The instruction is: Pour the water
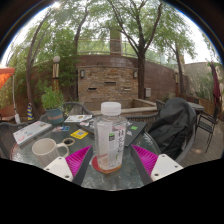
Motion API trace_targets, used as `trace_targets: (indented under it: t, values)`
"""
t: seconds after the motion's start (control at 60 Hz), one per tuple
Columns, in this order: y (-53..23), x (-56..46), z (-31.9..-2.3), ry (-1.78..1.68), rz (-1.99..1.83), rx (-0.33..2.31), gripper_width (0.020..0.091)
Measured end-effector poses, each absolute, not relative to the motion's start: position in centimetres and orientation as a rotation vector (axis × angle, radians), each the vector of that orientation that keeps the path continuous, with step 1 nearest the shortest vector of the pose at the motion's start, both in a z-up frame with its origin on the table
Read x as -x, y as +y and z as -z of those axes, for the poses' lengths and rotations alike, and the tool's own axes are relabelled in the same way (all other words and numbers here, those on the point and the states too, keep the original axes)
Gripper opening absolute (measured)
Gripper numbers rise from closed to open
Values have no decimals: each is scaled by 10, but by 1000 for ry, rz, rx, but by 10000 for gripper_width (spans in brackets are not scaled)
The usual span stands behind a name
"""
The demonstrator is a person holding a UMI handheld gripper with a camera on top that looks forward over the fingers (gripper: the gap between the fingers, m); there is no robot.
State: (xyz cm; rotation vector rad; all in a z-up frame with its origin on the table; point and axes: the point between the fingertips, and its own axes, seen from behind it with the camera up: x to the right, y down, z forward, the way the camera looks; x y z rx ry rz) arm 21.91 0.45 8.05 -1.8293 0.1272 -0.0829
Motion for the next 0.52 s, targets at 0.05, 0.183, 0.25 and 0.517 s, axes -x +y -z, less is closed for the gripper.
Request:
trace_targets:
  t: [0.05, 0.183, 0.25, 0.517]
  values:
    - [-20, -218, -91, 144, 97, 1831, 838]
    - [-92, -202, -128, 160, 67, 1802, 835]
    - [-131, -191, -141, 162, 46, 1796, 834]
    - [-253, -173, -175, 185, 11, 1757, 835]
